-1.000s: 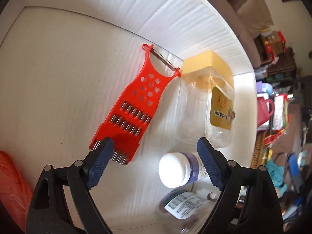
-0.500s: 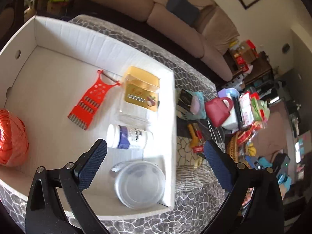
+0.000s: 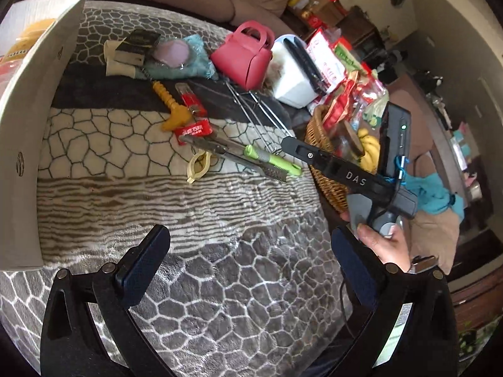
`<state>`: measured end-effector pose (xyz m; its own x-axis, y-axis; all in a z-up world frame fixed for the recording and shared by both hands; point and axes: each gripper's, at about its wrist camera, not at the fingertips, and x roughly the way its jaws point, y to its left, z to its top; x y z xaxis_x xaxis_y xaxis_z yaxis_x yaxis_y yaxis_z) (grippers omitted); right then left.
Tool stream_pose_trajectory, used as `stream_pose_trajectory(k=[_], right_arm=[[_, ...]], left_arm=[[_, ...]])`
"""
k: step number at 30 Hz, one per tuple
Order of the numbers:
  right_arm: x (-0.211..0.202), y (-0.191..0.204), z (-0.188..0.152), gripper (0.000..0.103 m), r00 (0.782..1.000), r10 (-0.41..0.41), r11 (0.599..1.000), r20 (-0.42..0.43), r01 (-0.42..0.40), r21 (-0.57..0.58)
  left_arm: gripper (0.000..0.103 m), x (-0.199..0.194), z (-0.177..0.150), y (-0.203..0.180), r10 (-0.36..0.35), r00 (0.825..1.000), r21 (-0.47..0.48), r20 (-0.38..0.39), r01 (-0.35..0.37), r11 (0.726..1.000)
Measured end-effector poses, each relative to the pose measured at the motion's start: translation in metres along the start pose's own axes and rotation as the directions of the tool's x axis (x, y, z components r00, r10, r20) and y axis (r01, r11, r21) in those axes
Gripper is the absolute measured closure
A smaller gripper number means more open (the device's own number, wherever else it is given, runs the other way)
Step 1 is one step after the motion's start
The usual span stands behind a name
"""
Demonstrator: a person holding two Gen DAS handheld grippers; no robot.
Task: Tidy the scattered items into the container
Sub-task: 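Withdraw the right gripper from the box toward the silver flat grater, then grasp the silver flat grater by its handle with the right gripper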
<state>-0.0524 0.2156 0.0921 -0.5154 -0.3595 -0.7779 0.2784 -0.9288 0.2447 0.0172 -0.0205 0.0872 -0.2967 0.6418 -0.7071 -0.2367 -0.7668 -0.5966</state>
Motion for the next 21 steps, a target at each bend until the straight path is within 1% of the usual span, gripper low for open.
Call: stream_pose_trajectory(k=[2, 4, 5, 7, 9, 11, 13, 16, 18, 20, 21], right_arm=[[0.008, -0.002, -0.004, 0.008, 1.000, 0.018, 0.998, -0.014, -0.019, -0.056], [0.016, 0.003, -0.008, 0.029, 0.999, 0.035, 0.992, -0.024, -0.038, -0.124], [0.020, 0.007, -0.011, 0.031, 0.999, 0.028, 0.986, -0.025, -0.031, -0.165], [0.029, 0.020, -0.020, 0.032, 0.999, 0.008, 0.966, -0.031, -0.016, -0.258], [0.039, 0.037, -0.030, 0.033, 0.999, -0.017, 0.931, -0.031, 0.005, -0.365], [0.053, 0.050, -0.038, 0.033, 0.996, -0.071, 0.899, -0.050, 0.042, -0.435], [0.063, 0.057, -0.041, 0.033, 0.993, -0.105, 0.884, -0.046, 0.072, -0.461], [0.076, 0.058, -0.041, 0.033, 0.987, -0.149, 0.878, -0.063, 0.103, -0.468], [0.079, 0.062, -0.042, 0.034, 0.983, -0.182, 0.858, -0.035, 0.141, -0.493], [0.083, 0.066, -0.042, 0.040, 0.974, -0.228, 0.837, -0.009, 0.191, -0.513], [0.084, 0.067, -0.041, 0.053, 0.970, -0.242, 0.832, 0.003, 0.209, -0.514]], left_arm=[[0.000, 0.016, -0.004, 0.006, 0.010, 1.000, 0.005, -0.020, -0.010, 1.000], [0.000, 0.023, -0.005, 0.014, 0.033, 0.999, -0.007, -0.032, -0.033, 0.999], [0.000, 0.024, -0.005, 0.018, 0.019, 0.999, -0.027, -0.039, -0.020, 0.999], [0.000, 0.026, -0.005, 0.023, -0.013, 0.999, -0.055, -0.048, 0.010, 0.998], [0.000, 0.024, -0.005, 0.025, -0.002, 0.999, -0.057, -0.042, -0.001, 0.998], [0.000, 0.023, -0.005, 0.028, -0.017, 0.999, -0.076, -0.039, 0.014, 0.997], [0.000, 0.024, -0.007, 0.031, -0.019, 0.999, -0.093, -0.043, 0.015, 0.996], [0.000, 0.026, -0.009, 0.032, -0.006, 0.999, -0.094, -0.052, 0.001, 0.996], [0.000, 0.029, -0.010, 0.032, -0.012, 0.998, -0.096, -0.062, 0.006, 0.995], [0.000, 0.030, -0.011, 0.032, -0.013, 0.998, -0.101, -0.068, 0.006, 0.995], [0.000, 0.030, -0.011, 0.033, -0.018, 0.997, -0.106, -0.070, 0.011, 0.994]])
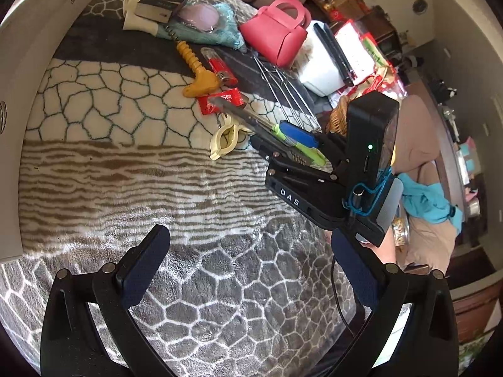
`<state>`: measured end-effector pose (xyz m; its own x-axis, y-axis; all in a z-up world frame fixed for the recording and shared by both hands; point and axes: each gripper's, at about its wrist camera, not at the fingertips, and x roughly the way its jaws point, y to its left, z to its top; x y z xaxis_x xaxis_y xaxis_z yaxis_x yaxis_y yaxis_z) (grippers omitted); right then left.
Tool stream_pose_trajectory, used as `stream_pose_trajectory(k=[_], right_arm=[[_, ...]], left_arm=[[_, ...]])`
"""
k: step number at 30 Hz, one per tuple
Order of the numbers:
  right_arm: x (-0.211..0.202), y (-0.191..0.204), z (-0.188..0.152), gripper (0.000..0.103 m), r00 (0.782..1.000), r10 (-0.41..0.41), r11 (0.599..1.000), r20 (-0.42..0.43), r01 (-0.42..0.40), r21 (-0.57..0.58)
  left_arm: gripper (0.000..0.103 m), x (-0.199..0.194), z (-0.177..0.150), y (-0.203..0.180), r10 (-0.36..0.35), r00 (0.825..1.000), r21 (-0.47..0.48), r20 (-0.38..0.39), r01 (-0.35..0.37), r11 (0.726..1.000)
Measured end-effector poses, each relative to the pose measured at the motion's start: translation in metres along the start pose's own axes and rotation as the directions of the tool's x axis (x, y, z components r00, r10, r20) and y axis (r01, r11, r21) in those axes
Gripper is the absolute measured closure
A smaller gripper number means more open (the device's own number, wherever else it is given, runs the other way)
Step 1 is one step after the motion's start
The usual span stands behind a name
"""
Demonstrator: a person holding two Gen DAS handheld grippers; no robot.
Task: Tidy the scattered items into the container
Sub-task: 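Grasp the silver flat grater by its handle with the right gripper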
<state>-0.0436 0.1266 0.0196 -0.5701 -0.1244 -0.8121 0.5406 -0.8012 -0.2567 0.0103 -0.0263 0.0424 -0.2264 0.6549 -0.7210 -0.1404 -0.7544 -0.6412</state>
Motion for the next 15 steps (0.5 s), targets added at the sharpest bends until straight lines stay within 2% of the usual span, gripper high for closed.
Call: stream_pose_trajectory(k=[1, 2, 5, 7, 8, 10, 12, 13, 15], right_arm=[[0.000, -0.001, 0.002, 0.073, 1.000, -0.002, 1.000, 0.004, 0.002, 0.012], [-0.001, -0.002, 0.004, 0.077, 1.000, 0.005, 1.000, 0.002, -0.005, 0.030], [-0.006, -0.011, 0.009, 0.080, 0.996, 0.082, 0.988, 0.030, -0.085, 0.128], [-0.013, -0.025, 0.011, 0.090, 0.983, 0.170, 0.953, 0.075, -0.183, 0.240], [-0.016, -0.032, 0.011, 0.092, 0.969, 0.222, 0.924, 0.106, -0.244, 0.294], [-0.025, -0.045, 0.011, 0.092, 0.935, 0.310, 0.854, 0.175, -0.354, 0.381], [-0.033, -0.056, 0.011, 0.092, 0.887, 0.390, 0.769, 0.247, -0.461, 0.442], [-0.036, -0.059, 0.012, 0.092, 0.876, 0.407, 0.743, 0.258, -0.482, 0.465], [-0.040, -0.059, 0.014, 0.088, 0.895, 0.386, 0.752, 0.224, -0.446, 0.485]], left_arm=[[0.000, 0.000, 0.000, 0.000, -0.009, 1.000, -0.006, -0.002, 0.009, 1.000], [0.000, -0.001, 0.001, 0.000, -0.021, 1.000, -0.010, -0.002, 0.021, 1.000], [0.000, -0.006, 0.002, -0.001, -0.035, 0.999, -0.013, 0.013, 0.035, 0.999], [0.000, -0.008, 0.004, 0.000, -0.036, 0.999, -0.015, 0.023, 0.037, 0.999], [0.000, -0.009, 0.004, 0.000, -0.037, 0.999, -0.016, 0.024, 0.038, 0.999], [0.000, -0.009, 0.005, 0.000, -0.034, 0.999, -0.015, 0.029, 0.035, 0.999], [0.000, -0.009, 0.005, -0.002, -0.013, 0.999, 0.001, 0.039, 0.013, 1.000], [0.000, -0.007, 0.004, -0.003, 0.003, 0.999, 0.009, 0.040, -0.003, 1.000], [0.000, -0.003, 0.004, -0.003, 0.011, 0.999, 0.008, 0.030, -0.011, 1.000]])
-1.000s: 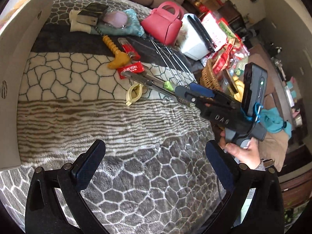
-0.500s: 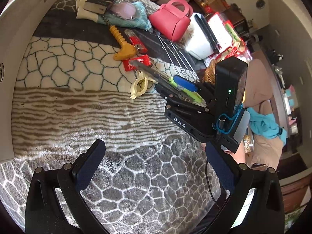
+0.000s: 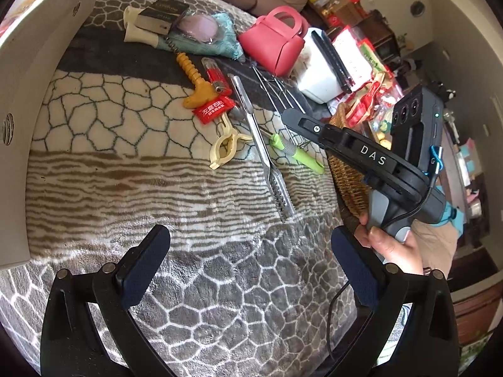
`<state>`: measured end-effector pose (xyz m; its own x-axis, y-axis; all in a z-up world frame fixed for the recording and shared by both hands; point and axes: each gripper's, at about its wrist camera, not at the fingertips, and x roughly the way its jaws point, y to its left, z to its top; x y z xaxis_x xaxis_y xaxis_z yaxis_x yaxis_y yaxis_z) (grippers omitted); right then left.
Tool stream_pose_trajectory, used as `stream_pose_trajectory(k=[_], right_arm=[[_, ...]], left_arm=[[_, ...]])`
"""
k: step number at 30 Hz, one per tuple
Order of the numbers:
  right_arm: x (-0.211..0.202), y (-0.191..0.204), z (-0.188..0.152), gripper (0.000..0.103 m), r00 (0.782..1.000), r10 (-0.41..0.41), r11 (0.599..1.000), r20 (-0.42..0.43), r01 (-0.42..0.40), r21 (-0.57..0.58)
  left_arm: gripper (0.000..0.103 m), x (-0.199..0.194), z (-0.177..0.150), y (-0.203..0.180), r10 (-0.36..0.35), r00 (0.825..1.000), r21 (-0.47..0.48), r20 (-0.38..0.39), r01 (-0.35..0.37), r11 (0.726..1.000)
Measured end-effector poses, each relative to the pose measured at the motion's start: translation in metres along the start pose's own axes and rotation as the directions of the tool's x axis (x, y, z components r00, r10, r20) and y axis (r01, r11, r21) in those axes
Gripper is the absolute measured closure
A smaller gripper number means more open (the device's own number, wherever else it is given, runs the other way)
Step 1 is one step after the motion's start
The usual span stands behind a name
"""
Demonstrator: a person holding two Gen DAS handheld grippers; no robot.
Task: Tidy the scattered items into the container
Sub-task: 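Grasp the silver flat grater by its handle with the right gripper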
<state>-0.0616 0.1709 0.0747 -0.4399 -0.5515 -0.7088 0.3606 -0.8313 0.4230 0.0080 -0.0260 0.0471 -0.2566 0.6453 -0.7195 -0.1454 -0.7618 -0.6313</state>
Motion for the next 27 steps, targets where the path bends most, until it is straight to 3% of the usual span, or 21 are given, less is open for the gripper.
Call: stream_pose_trajectory(k=[2, 4, 8, 9, 12, 14, 15, 16, 18, 21, 24, 27], right_arm=[[0.003, 0.003, -0.001, 0.088, 0.999, -0.051, 0.998, -0.020, 0.050, -0.040], [0.015, 0.002, -0.006, 0.081, 0.992, -0.110, 0.992, -0.067, 0.105, -0.075], [0.035, -0.010, -0.019, 0.078, 0.979, -0.156, 0.986, -0.132, 0.145, -0.084], [0.040, -0.011, -0.021, 0.070, 0.974, -0.174, 0.982, -0.143, 0.161, -0.096], [0.045, -0.010, -0.023, 0.066, 0.971, -0.192, 0.978, -0.140, 0.176, -0.115], [0.046, -0.009, -0.022, 0.074, 0.970, -0.196, 0.976, -0.141, 0.179, -0.123], [0.045, -0.009, -0.022, 0.086, 0.973, -0.188, 0.978, -0.137, 0.172, -0.122], [0.043, -0.009, -0.022, 0.090, 0.975, -0.181, 0.979, -0.129, 0.167, -0.112], [0.038, -0.012, -0.020, 0.092, 0.985, -0.131, 0.990, -0.112, 0.124, -0.065], [0.029, -0.022, -0.015, 0.092, 0.995, 0.064, 0.994, -0.081, -0.056, 0.088], [0.019, -0.021, -0.011, 0.092, 0.970, 0.239, 0.955, -0.032, -0.229, 0.191], [0.010, -0.009, -0.009, 0.092, 0.946, 0.323, 0.927, -0.006, -0.315, 0.204]], left_arm=[[0.000, 0.005, -0.002, 0.001, -0.024, 0.999, -0.015, -0.021, 0.024, 1.000], [0.000, 0.007, -0.005, -0.001, -0.019, 0.999, -0.006, -0.031, 0.019, 1.000], [0.000, 0.010, -0.007, -0.010, 0.044, 0.999, 0.051, -0.027, -0.042, 0.998], [0.000, 0.011, -0.007, -0.011, 0.058, 0.998, 0.061, -0.025, -0.056, 0.997], [0.000, 0.014, -0.009, -0.014, 0.098, 0.995, 0.090, -0.021, -0.096, 0.991], [0.000, 0.017, -0.010, -0.016, 0.113, 0.993, 0.106, -0.025, -0.109, 0.988], [0.000, 0.019, -0.011, -0.016, 0.117, 0.993, 0.113, -0.030, -0.113, 0.987], [0.000, 0.020, -0.012, -0.016, 0.120, 0.992, 0.117, -0.033, -0.116, 0.986], [0.000, 0.021, -0.014, -0.016, 0.126, 0.992, 0.124, -0.033, -0.121, 0.985], [0.000, 0.018, -0.013, -0.019, 0.150, 0.989, 0.142, -0.006, -0.148, 0.979], [0.000, 0.010, -0.011, -0.025, 0.216, 0.974, 0.184, 0.062, -0.224, 0.957], [0.000, 0.004, -0.008, -0.028, 0.292, 0.947, 0.225, 0.133, -0.315, 0.922]])
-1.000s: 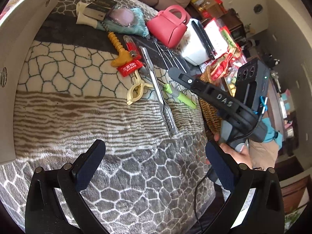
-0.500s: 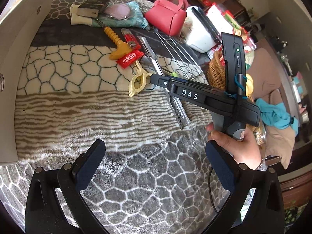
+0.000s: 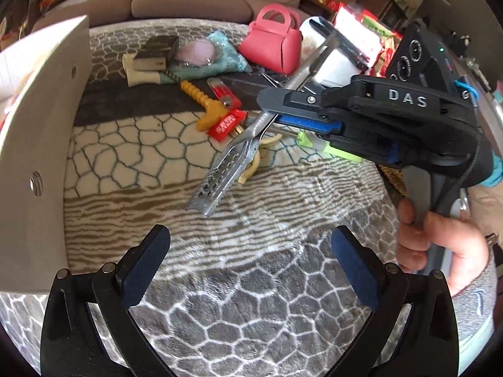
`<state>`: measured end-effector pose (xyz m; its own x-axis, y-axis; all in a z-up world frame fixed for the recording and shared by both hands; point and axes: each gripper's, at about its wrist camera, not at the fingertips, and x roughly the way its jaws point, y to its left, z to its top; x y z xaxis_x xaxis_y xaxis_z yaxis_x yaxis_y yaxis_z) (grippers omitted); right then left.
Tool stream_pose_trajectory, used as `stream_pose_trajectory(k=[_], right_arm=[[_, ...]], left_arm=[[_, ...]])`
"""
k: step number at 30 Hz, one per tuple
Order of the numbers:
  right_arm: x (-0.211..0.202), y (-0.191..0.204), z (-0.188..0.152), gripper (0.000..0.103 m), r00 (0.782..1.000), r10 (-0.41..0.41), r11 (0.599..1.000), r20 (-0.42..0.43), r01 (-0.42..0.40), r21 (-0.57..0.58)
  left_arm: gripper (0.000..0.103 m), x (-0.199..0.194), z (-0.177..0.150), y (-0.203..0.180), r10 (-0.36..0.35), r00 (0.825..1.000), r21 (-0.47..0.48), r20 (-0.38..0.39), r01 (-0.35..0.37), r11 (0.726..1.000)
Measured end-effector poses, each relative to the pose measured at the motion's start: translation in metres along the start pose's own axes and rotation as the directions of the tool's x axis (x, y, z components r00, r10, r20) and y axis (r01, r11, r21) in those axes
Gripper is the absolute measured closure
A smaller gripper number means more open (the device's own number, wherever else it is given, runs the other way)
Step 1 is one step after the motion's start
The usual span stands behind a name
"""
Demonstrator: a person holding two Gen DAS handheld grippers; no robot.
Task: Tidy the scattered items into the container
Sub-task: 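Grasp the silver flat grater by its handle with the right gripper, then carry the silver flat grater into the box and open the right gripper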
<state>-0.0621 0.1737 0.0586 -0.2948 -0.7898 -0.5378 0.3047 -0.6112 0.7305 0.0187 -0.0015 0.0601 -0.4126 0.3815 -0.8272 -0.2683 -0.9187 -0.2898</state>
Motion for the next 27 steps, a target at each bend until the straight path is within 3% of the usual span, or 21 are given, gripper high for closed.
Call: stream_pose_trajectory(k=[7, 9, 11, 13, 15, 20, 24, 27], right_arm=[[-0.009, 0.056, -0.007, 0.092, 1.000, 0.011, 0.990, -0.009, -0.012, -0.141], [-0.018, 0.074, -0.011, 0.092, 0.999, 0.033, 0.984, -0.009, -0.035, -0.176], [-0.027, 0.092, -0.015, 0.092, 0.998, 0.063, 0.976, -0.006, -0.063, -0.206], [-0.035, 0.108, -0.019, 0.091, 0.996, 0.087, 0.971, 0.003, -0.084, -0.226], [-0.041, 0.121, -0.022, 0.091, 0.994, 0.113, 0.966, 0.014, -0.107, -0.234], [-0.046, 0.152, -0.022, 0.090, 0.988, 0.152, 0.957, 0.036, -0.138, -0.255], [-0.035, 0.183, -0.021, 0.091, 0.974, 0.224, 0.945, 0.024, -0.211, -0.249], [-0.020, 0.217, -0.019, 0.091, 0.970, 0.242, 0.933, -0.009, -0.235, -0.274]], left_arm=[[0.001, -0.021, 0.011, 0.010, 0.124, 0.985, 0.025, 0.119, -0.128, 0.992], [0.002, -0.027, 0.014, 0.009, 0.108, 0.984, 0.045, 0.140, -0.115, 0.992], [0.015, -0.034, 0.016, 0.010, 0.057, 0.986, 0.044, 0.155, -0.064, 0.997], [0.060, -0.039, 0.017, 0.015, -0.004, 0.990, 0.020, 0.143, 0.001, 1.000], [0.075, -0.046, 0.017, 0.019, -0.050, 0.989, -0.008, 0.139, 0.051, 0.999], [0.083, -0.098, 0.013, 0.022, -0.149, 0.964, -0.026, 0.220, 0.159, 0.987], [0.083, -0.141, 0.016, 0.033, -0.149, 0.954, -0.032, 0.260, 0.163, 0.986], [0.083, -0.167, 0.015, 0.052, -0.105, 0.957, -0.032, 0.270, 0.118, 0.993]])
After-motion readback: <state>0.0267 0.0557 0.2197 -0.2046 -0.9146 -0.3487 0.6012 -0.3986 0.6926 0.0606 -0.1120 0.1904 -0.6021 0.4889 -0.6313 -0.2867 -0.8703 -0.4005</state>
